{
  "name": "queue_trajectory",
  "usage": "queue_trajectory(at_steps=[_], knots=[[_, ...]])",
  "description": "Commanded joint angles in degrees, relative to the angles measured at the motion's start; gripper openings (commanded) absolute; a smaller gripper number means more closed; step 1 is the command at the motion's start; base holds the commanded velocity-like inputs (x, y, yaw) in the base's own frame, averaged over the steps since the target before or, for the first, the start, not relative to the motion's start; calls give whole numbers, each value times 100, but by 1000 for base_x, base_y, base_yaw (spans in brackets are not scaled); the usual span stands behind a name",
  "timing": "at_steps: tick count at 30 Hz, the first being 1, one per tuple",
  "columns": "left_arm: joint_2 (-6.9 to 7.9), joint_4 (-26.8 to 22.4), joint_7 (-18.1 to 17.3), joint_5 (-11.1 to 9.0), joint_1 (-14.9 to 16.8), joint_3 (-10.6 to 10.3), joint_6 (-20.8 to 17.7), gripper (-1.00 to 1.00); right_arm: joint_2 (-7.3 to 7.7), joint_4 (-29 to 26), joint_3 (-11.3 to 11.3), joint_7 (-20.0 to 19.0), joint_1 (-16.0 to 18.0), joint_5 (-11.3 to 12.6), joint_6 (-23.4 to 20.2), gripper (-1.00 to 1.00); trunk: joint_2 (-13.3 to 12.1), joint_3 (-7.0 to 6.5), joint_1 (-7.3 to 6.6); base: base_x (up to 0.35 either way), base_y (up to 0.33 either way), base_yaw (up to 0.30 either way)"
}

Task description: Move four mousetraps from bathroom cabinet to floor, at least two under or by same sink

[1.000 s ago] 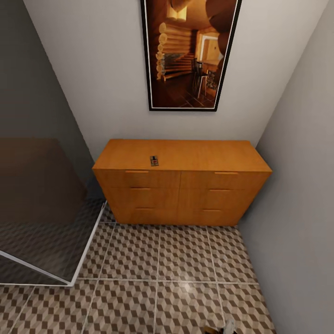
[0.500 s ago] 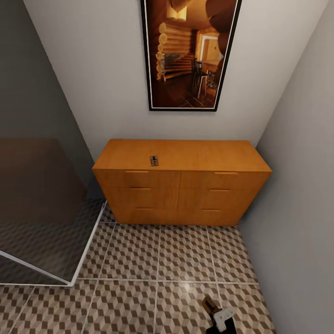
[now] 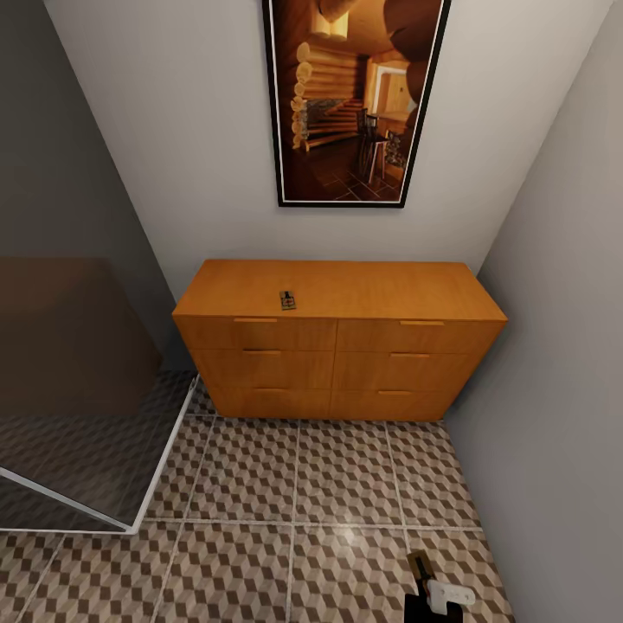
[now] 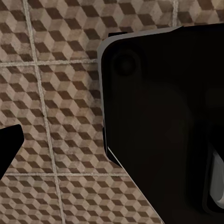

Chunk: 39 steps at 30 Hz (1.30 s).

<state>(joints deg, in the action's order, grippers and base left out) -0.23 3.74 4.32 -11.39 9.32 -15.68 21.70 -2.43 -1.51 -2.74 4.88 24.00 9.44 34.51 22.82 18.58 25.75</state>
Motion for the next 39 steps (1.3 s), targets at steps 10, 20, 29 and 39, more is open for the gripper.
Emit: queue_trajectory(at_steps=[10, 20, 29, 39], knots=[[-3, 21, 8, -39, 8, -48, 36, 100, -8, 10, -54, 4, 1, 51, 119, -100, 10, 9, 3, 0, 0, 0], [-3, 21, 8, -39, 8, -49, 36, 100, 5, 12, -59, 4, 0, 50, 292, -100, 10, 9, 3, 0, 0, 0], [-3, 14, 9, -39, 8, -42, 36, 100, 4, 17, -59, 4, -1, 49, 302, -100, 10, 9, 3, 0, 0, 0], [5, 8, 16, -39, 8, -38, 33, 100, 5, 19, -60, 4, -1, 42, 302, -100, 10, 9, 3, 0, 0, 0]])
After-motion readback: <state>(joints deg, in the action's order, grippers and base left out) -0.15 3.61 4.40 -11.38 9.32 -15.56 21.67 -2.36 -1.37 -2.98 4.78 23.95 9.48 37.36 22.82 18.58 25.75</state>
